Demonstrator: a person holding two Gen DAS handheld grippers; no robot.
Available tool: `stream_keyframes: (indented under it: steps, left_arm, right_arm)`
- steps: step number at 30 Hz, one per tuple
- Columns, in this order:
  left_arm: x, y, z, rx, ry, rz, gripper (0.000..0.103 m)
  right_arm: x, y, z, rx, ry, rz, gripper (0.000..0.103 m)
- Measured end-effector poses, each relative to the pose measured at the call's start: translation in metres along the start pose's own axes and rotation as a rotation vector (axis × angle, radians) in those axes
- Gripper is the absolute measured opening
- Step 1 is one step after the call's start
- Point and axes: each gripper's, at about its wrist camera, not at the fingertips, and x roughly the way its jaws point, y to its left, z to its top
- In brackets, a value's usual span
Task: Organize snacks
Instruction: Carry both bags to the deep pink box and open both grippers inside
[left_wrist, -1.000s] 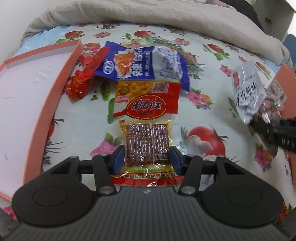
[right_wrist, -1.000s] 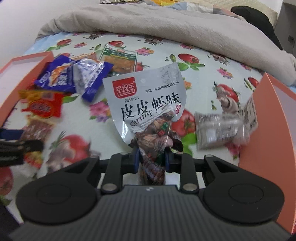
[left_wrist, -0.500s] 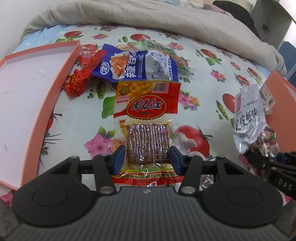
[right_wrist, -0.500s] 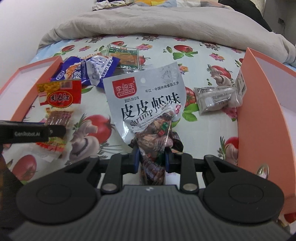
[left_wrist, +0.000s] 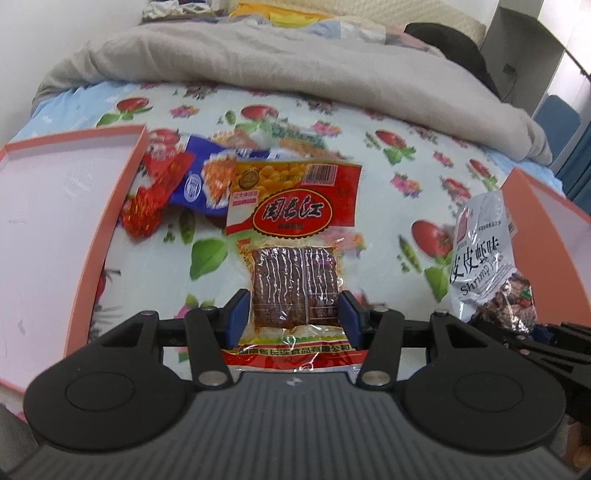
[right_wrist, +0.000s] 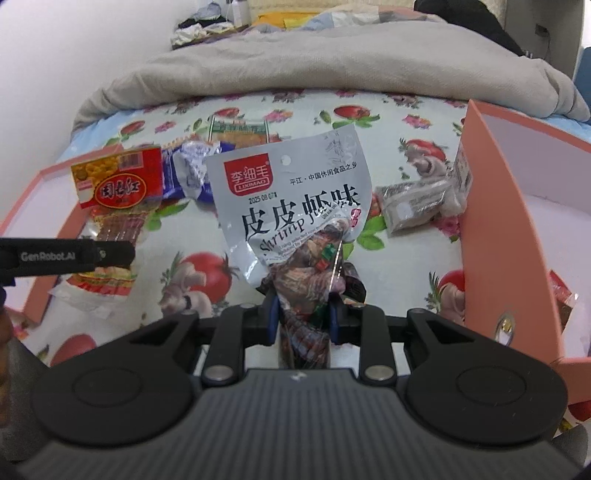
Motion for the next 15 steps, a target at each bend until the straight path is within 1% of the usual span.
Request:
stream_keyframes:
  steps: [7, 10, 15]
  left_arm:
    - [-0.019, -0.017, 0.024, 0.028, -0.050, -0.041, 0.058]
    - [-0.027, -0.021, 0.036, -0.012, -0.065, -0.080, 0.058]
    - [-0.037, -0.046, 0.052, 0.035, -0.099, -0.111, 0.058]
  right_arm:
    - [-0.022, -0.005, 0.022, 0.015, -0.076, -0.002, 0.029]
    - [-0.033, -0.008, 0.033, 0.020, -0.115, -0.011, 0.029]
    - [-0.052, -0.015, 0.048, 0.029, -0.162, -0.029, 0.029]
